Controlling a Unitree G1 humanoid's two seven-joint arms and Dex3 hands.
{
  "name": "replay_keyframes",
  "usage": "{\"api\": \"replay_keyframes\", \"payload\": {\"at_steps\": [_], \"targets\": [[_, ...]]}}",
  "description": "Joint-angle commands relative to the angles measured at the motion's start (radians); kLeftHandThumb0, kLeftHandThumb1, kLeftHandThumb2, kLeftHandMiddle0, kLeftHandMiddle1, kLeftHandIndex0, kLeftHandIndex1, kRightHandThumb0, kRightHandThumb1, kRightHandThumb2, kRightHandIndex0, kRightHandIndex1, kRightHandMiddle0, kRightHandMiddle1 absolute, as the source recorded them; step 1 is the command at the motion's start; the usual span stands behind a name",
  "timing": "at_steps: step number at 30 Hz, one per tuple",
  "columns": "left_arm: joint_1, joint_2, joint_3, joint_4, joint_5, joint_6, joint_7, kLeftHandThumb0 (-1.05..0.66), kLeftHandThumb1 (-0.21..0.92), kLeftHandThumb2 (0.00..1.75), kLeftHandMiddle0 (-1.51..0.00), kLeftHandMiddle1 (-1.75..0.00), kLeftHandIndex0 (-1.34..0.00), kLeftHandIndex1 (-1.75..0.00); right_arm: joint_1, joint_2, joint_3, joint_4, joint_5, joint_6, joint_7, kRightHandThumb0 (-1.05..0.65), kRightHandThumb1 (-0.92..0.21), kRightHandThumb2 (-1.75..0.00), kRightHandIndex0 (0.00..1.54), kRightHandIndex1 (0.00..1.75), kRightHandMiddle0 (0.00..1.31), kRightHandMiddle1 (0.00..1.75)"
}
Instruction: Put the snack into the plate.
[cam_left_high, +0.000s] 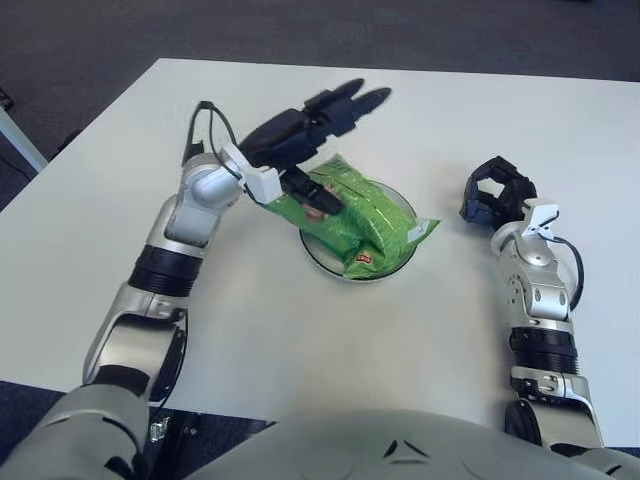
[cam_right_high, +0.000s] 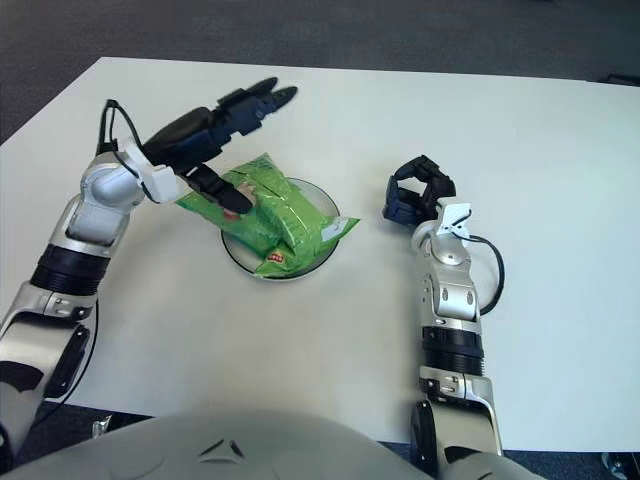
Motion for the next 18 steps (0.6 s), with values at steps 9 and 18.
{"api": "replay_keyframes", "payload": {"at_steps": [9,18], "targets": [[0.061,0.015,0.082,0.001,-0.013,0.130,0.083,-0.73,0.77,0.59,-0.23,-0.43,0.00,-1.00,0.039,0.009,0.007,0.049,-0.007,0.037,0.006,-0.49,-0.29,-1.35,1.26,1.75,0.64,1.75],[0.248,0.043,0.182,0.038,-0.063,0.131,0.125,-0.60,0.67,0.80,-0.31,-0.90,-0.01,-1.25,0.039,0.013,0.003,0.053,0.006,0.024,0.019,-0.49,-0.29,-1.35,1.26,1.75,0.64,1.75]]}}
